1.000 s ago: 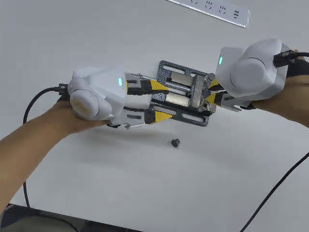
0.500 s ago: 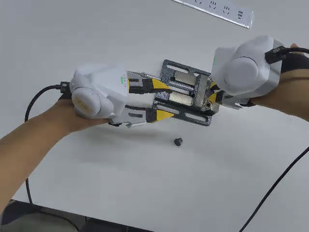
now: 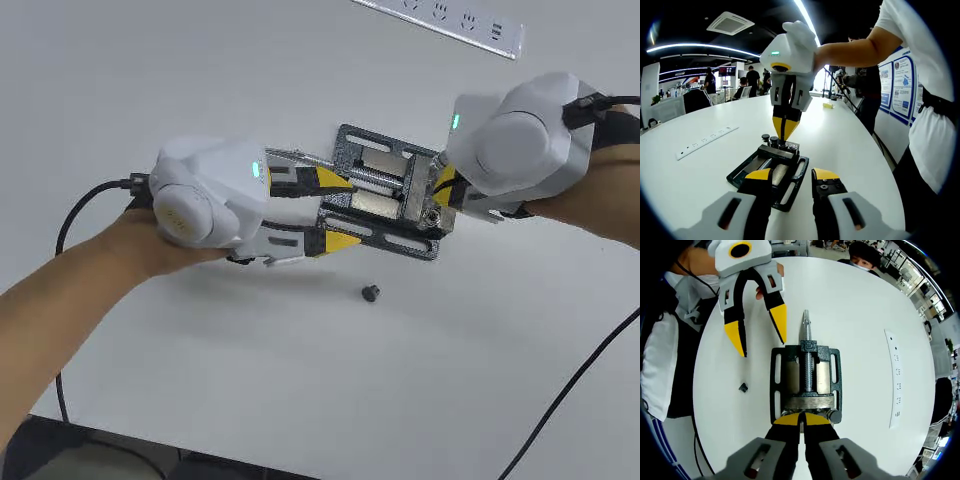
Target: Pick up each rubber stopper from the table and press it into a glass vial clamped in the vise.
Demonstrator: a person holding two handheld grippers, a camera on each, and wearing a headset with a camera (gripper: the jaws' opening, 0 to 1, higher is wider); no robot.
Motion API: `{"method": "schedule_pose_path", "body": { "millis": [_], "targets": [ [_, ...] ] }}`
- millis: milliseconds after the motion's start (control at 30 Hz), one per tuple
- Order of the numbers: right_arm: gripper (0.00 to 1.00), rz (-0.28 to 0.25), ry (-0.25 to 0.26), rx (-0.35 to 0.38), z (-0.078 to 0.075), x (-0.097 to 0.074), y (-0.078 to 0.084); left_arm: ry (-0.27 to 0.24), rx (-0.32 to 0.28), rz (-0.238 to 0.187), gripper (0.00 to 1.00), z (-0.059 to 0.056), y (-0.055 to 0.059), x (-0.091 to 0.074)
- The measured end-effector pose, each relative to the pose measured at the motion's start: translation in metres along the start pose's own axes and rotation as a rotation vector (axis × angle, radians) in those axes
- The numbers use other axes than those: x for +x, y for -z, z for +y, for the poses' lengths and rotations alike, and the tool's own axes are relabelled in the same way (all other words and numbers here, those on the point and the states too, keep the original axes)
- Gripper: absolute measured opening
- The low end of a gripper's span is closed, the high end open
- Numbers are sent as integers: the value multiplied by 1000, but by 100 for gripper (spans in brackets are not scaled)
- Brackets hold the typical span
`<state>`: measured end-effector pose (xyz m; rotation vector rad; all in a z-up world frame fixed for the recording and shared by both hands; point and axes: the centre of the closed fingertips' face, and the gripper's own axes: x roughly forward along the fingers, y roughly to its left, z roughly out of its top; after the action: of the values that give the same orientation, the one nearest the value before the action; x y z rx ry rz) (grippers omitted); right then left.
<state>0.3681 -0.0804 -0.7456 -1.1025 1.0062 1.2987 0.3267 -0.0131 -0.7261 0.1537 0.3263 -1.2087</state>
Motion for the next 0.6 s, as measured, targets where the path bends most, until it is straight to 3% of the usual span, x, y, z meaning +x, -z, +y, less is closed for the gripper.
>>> {"method": "schedule_pose_path", "body": {
  "millis": [600],
  "targets": [
    [10, 7, 1, -24, 0, -2, -3, -9, -1, -3, 28, -2, 1, -4]
  ]
}}
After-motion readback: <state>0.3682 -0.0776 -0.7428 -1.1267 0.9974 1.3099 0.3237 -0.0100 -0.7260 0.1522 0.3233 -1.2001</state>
